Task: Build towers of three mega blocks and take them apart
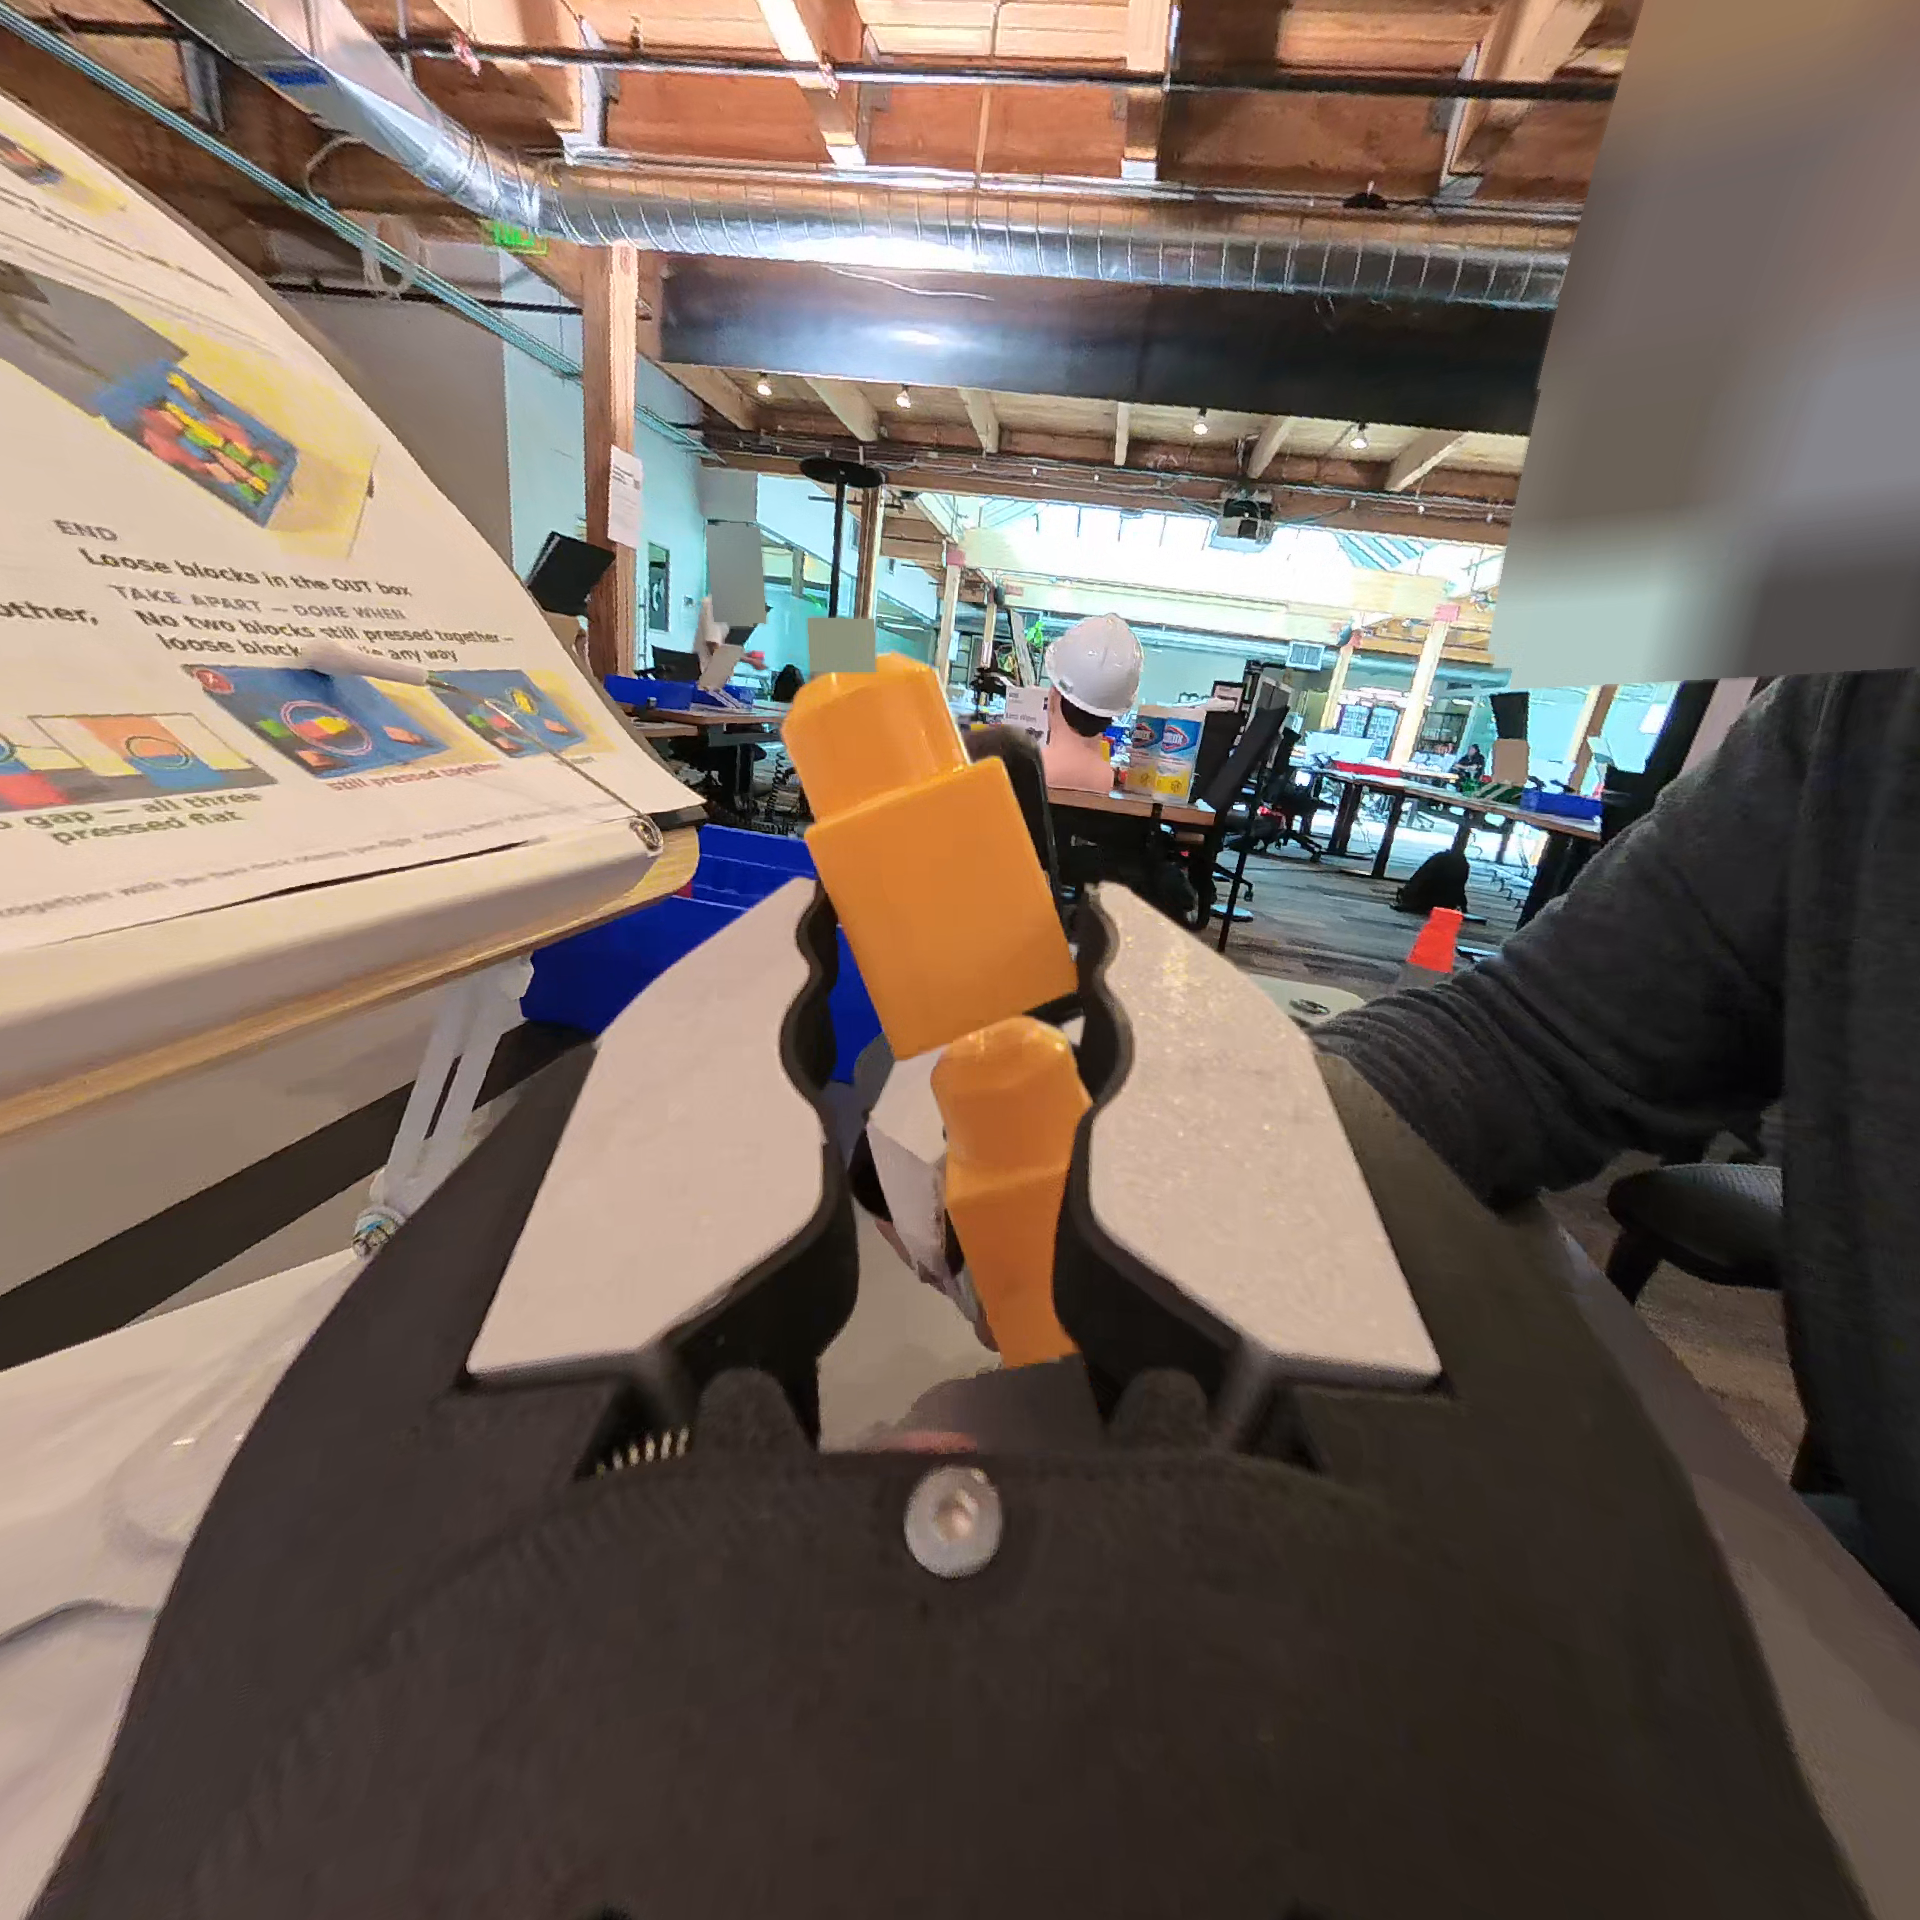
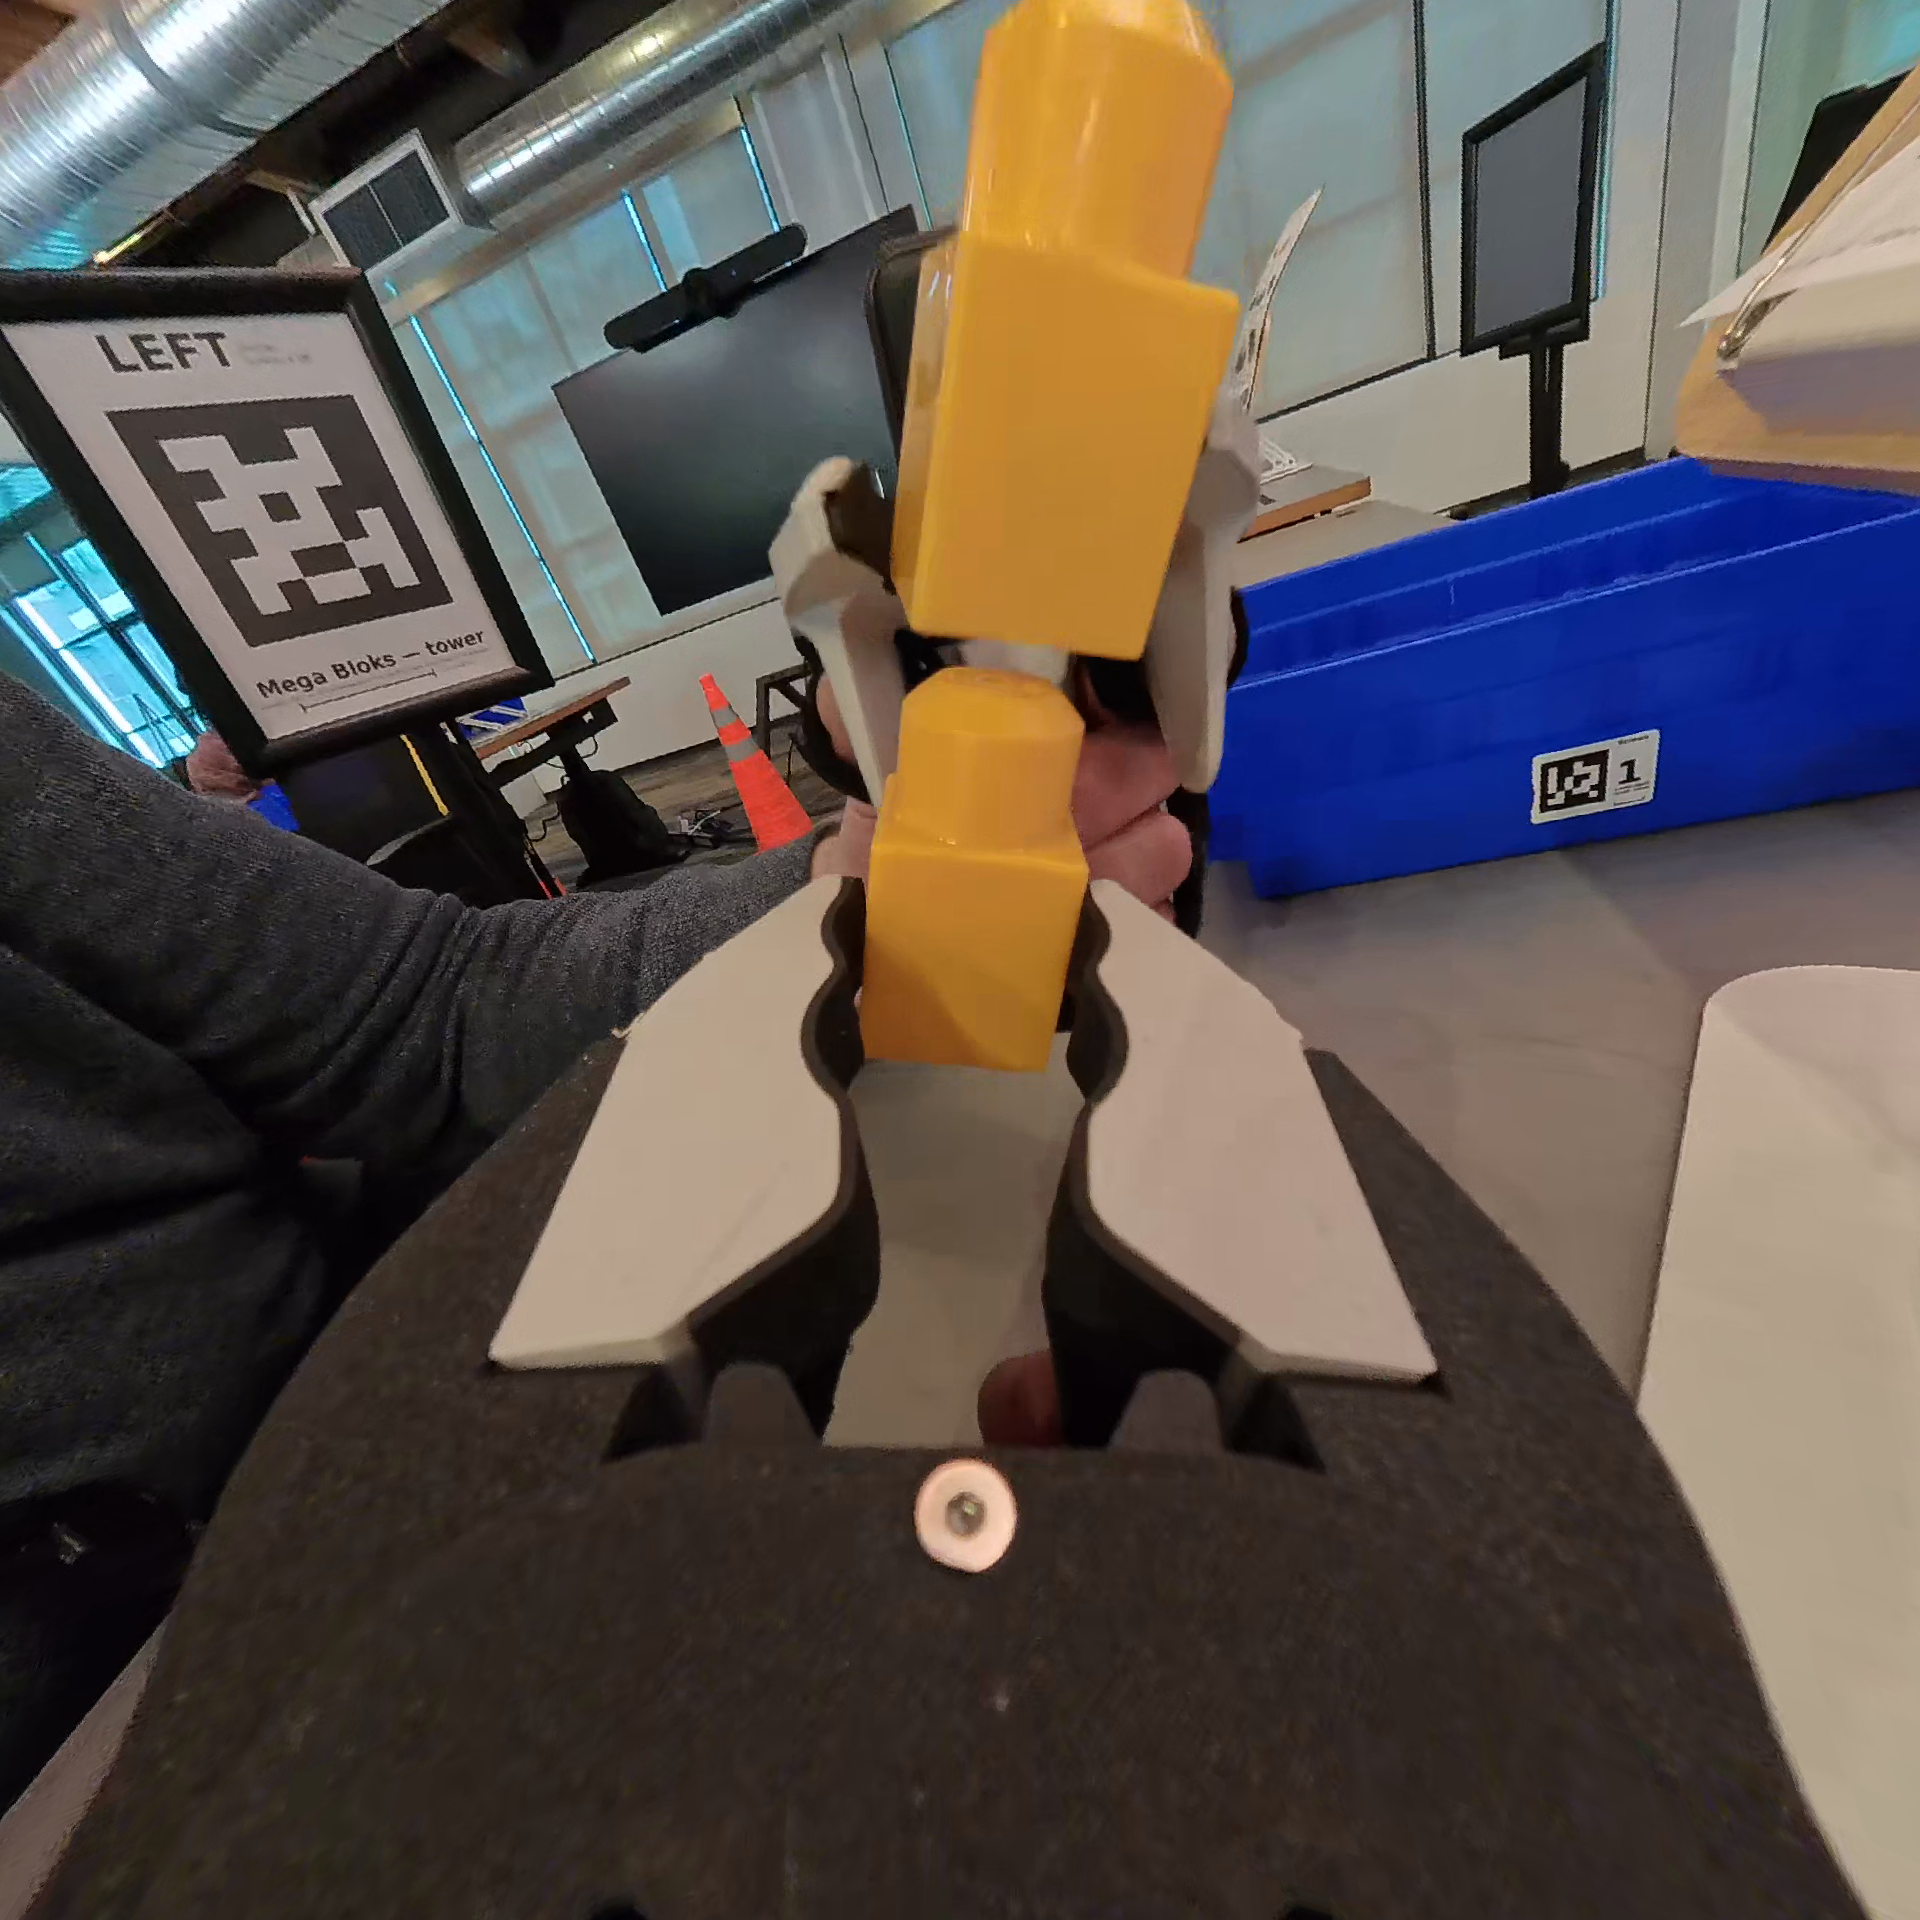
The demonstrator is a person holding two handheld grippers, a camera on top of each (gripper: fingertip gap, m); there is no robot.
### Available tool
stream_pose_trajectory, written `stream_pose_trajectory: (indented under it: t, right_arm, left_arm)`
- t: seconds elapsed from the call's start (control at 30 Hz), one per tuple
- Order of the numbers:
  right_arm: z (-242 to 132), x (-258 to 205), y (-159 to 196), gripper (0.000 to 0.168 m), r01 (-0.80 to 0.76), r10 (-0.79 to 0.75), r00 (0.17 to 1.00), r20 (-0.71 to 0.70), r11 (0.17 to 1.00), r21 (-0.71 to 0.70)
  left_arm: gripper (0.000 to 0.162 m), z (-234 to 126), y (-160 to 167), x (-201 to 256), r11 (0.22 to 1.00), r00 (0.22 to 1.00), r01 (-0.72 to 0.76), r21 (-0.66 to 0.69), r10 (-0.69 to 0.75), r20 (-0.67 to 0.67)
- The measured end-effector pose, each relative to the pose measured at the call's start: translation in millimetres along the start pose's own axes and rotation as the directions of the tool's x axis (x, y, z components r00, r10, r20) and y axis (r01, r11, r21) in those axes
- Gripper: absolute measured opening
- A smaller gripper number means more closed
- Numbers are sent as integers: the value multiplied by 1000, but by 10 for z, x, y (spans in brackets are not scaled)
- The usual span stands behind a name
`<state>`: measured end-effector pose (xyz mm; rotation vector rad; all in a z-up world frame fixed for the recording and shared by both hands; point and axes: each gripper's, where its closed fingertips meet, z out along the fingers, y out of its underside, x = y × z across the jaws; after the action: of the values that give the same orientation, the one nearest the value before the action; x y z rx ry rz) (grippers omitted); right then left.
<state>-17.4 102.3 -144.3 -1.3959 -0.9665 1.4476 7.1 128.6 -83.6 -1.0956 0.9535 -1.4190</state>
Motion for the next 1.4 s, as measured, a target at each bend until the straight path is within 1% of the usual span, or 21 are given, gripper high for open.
stream_pose_trajectory:
  t: [0.3,0.63,0.93,1.17,1.4]
  right_arm:
    - [-48,-31,-78,37,-12,11,999,37,999,31]
    - [-65,-10,-98,37,32,-32,999,2,999,27]
    - [-80,-18,-71,37,90,-90,996,-5,996,-6]
    - [-115,55,-72,36,151,-153,986,-72,988,-41]
    - [-123,84,-38,36,184,-190,977,-92,980,-74]
  left_arm:
    - [41,72,176,105,999,997,12,-47,-16,-80]
    - [38,34,230,102,996,998,16,-86,-22,-67]
    - [38,1,325,147,982,990,74,-173,-93,-104]
    - [38,-32,409,82,969,996,63,-239,-75,-41]
    - [37,-43,451,70,963,998,56,-263,-65,-25]
